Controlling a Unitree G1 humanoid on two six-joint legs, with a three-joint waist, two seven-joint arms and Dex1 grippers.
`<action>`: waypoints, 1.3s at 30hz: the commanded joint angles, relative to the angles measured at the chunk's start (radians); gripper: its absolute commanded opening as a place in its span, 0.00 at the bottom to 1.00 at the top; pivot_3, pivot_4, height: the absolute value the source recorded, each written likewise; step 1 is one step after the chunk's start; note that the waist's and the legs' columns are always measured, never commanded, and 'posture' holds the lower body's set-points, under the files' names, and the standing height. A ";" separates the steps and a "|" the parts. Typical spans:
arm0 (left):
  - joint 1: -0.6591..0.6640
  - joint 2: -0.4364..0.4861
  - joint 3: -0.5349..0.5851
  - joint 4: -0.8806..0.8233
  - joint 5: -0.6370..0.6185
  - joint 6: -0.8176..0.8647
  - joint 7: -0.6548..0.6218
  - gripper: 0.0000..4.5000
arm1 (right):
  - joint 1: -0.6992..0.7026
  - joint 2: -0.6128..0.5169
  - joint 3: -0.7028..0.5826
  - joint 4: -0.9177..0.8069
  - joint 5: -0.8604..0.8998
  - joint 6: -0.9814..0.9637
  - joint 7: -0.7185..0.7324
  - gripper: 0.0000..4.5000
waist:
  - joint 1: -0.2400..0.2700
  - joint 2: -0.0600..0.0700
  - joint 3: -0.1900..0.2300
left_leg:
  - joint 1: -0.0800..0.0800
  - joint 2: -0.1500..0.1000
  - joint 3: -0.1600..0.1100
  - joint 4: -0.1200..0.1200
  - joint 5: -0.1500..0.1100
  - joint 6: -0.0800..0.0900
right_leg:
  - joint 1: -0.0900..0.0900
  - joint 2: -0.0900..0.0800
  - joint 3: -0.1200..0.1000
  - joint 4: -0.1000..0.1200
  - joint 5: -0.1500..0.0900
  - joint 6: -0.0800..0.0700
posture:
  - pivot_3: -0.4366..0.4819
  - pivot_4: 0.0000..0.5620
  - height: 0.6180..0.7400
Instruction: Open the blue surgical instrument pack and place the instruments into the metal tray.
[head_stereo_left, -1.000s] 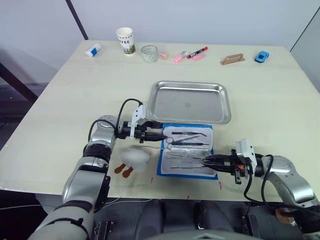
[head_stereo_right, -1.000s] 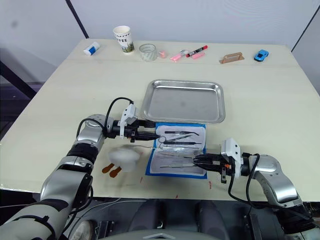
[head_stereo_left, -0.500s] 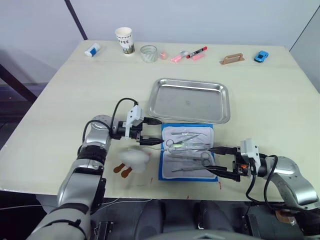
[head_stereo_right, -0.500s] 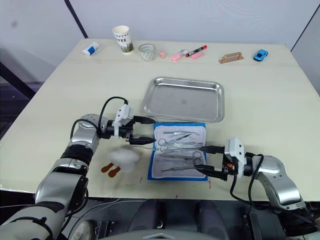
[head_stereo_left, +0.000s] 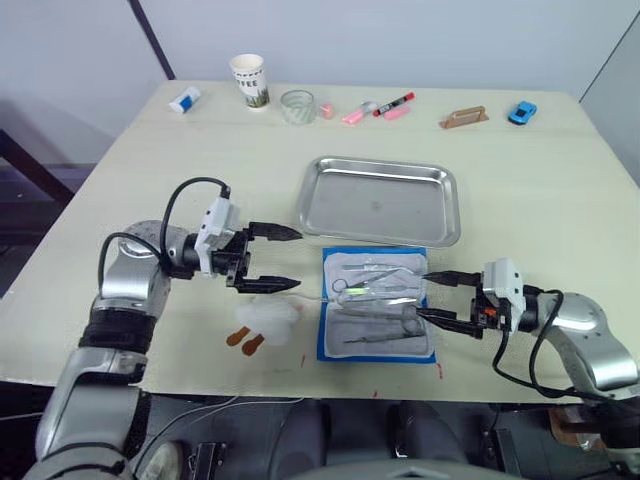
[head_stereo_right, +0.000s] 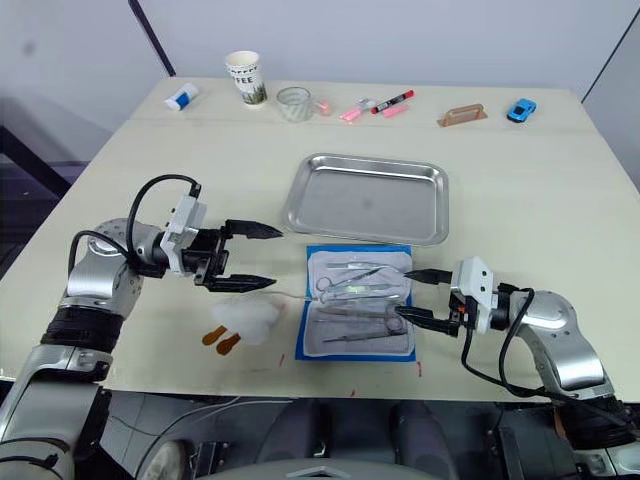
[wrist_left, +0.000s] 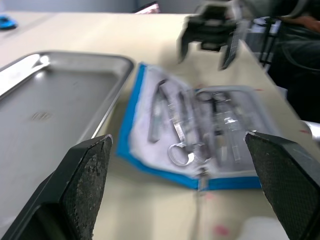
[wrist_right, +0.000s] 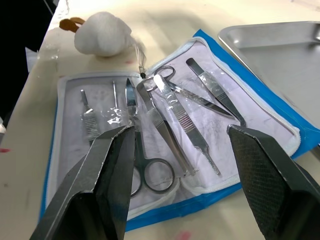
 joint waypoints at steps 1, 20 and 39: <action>0.012 0.033 0.001 -0.095 -0.069 0.033 -0.040 1.00 | -0.024 0.005 0.001 0.021 -0.006 -0.028 0.018 0.72 | -0.001 0.000 0.000 | 0.000 0.000 0.000 0.000 0.000 0.000 | 0.000 0.000 0.000 0.000 0.000 0.000 | 0.48 0.27 0.82; 0.094 0.155 0.001 -0.296 -0.083 0.097 -0.040 1.00 | -0.113 0.047 0.073 0.206 -0.150 -0.132 0.015 0.72 | -0.003 0.001 0.001 | 0.000 0.000 0.001 0.000 0.000 0.000 | -0.001 0.001 0.001 0.000 0.000 0.000 | 0.48 0.27 0.82; 0.078 0.099 -0.029 -0.179 -0.068 0.039 -0.040 1.00 | -0.022 0.056 0.125 0.185 -0.186 -0.041 -0.051 0.72 | -0.003 0.000 0.000 | 0.002 0.000 0.001 0.000 0.000 0.000 | 0.000 0.001 0.001 0.000 0.000 0.000 | 0.48 0.27 0.82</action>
